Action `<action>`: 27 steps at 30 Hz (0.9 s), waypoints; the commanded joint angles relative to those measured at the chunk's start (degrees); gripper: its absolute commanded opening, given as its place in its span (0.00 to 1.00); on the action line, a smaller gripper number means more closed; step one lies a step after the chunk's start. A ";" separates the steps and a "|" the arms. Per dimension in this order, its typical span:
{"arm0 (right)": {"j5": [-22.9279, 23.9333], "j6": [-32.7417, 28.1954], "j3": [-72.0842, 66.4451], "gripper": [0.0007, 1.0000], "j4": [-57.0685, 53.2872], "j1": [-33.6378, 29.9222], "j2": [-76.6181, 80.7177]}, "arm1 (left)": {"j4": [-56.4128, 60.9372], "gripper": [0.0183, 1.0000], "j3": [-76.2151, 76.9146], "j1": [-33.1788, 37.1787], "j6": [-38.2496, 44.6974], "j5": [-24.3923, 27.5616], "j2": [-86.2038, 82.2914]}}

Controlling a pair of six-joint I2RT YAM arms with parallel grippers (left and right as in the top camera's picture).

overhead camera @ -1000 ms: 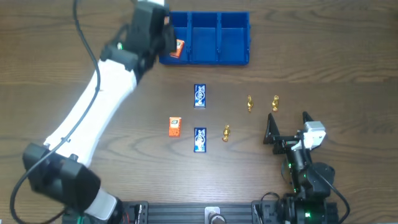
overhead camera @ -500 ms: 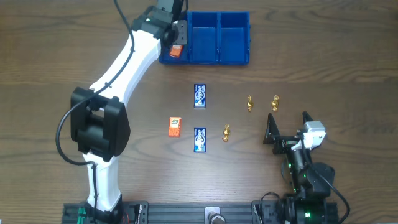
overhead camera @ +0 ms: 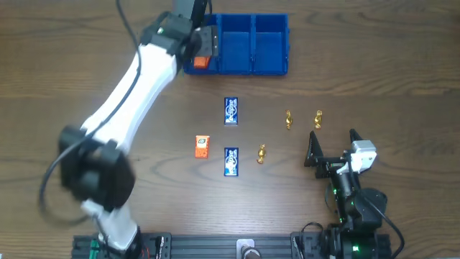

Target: Sort Candies Into Trays

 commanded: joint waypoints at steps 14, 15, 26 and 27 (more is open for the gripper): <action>-0.31 0.15 0.02 1.00 -0.35 -0.22 -0.31 | 9.31 0.87 -52.78 -18.08 -20.68 -5.18 -25.66; -0.31 0.15 0.02 1.00 -0.35 -0.22 -0.31 | 10.01 0.86 -52.78 -18.08 -20.48 -5.18 -24.72; -0.31 0.15 0.02 1.00 -0.35 -0.22 -0.31 | 14.43 0.85 -52.76 -16.94 -20.26 -4.07 -16.24; -0.31 0.15 0.02 1.00 -0.35 -0.22 -0.31 | 14.67 0.84 -52.78 -16.94 -20.26 -4.04 -15.89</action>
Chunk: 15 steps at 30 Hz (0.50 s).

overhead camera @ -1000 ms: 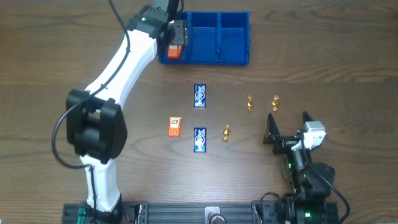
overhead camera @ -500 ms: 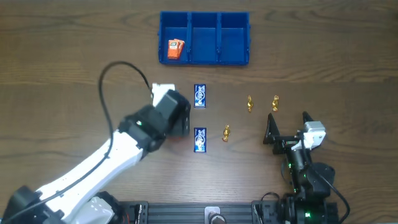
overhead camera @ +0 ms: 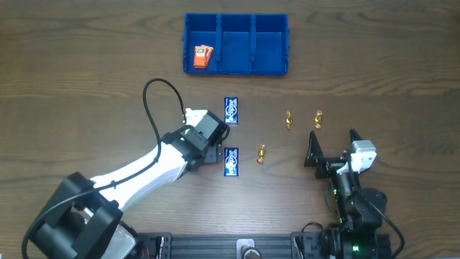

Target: Sort Candies Into Trays

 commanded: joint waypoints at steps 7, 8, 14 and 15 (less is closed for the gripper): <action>-0.31 0.17 0.02 1.00 -0.37 -0.22 -0.28 | 1.33 0.75 0.26 0.42 -0.81 0.20 4.09; -0.31 0.17 0.02 1.00 -0.37 -0.22 -0.28 | 1.33 0.72 0.26 0.42 -0.81 0.17 4.13; -0.31 0.17 0.02 1.00 -0.37 -0.22 -0.28 | 1.46 0.51 0.26 0.42 -0.83 0.26 4.22; -0.31 0.17 0.02 1.00 -0.37 -0.22 -0.28 | 1.51 0.50 0.26 0.42 -0.83 0.42 4.37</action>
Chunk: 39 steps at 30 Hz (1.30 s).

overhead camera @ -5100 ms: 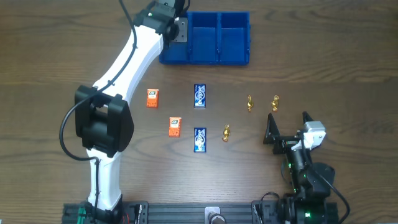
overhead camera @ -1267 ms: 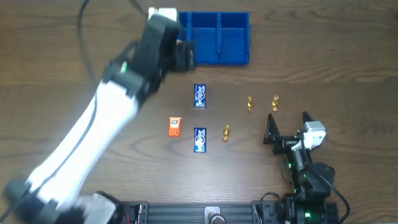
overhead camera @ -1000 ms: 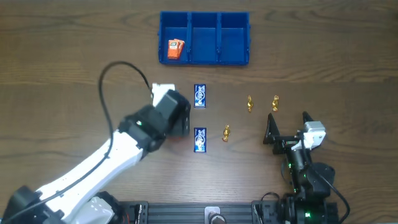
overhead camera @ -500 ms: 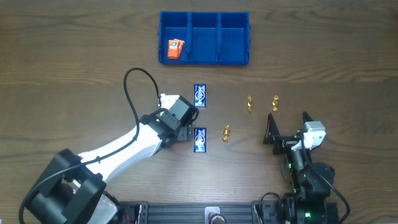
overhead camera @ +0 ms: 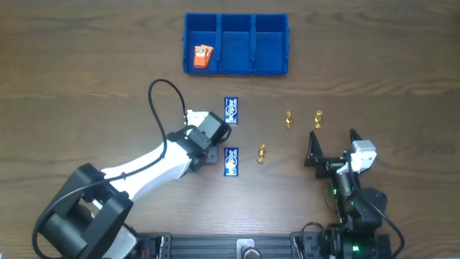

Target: Sort Candies Into Trays

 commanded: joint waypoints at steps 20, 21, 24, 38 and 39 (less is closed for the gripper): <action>-0.31 0.17 0.02 1.00 -0.37 -0.22 -0.28 | 0.24 0.27 2.05 3.39 1.22 -0.83 -8.48; -0.31 0.17 0.02 1.00 -0.37 -0.22 -0.28 | -2.14 0.27 5.05 5.46 2.75 -2.71 -12.63; -0.31 0.17 0.02 1.00 -0.37 -0.22 -0.28 | -7.50 0.27 14.10 9.40 7.10 -4.24 -15.34; -0.31 0.17 0.02 1.00 -0.37 -0.22 -0.28 | -19.91 0.27 61.09 16.37 19.74 -2.43 17.20; -0.31 0.17 0.02 1.00 -0.37 -0.22 -0.28 | -19.89 0.27 62.38 16.70 19.85 -1.73 19.43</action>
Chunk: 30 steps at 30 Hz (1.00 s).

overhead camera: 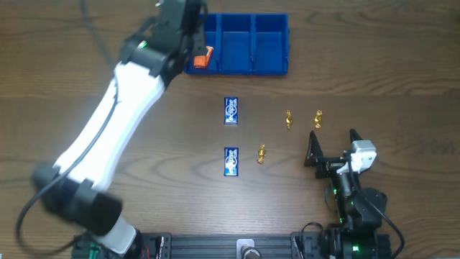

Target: Sort Candies Into Trays

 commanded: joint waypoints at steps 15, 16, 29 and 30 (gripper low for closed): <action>-0.31 0.17 0.02 1.00 -0.37 -0.22 -0.28 | 2.69 0.29 7.98 4.48 5.68 7.65 17.99; -0.31 0.17 0.02 1.00 -0.37 -0.22 -0.28 | 2.89 0.29 7.98 4.48 5.68 7.89 18.10; -0.31 0.17 0.02 1.00 -0.37 -0.22 -0.28 | 3.89 0.90 6.47 4.66 5.33 7.74 9.66; -0.31 0.17 0.02 1.00 -0.37 -0.22 -0.28 | 4.28 0.91 5.07 4.66 5.16 6.80 5.51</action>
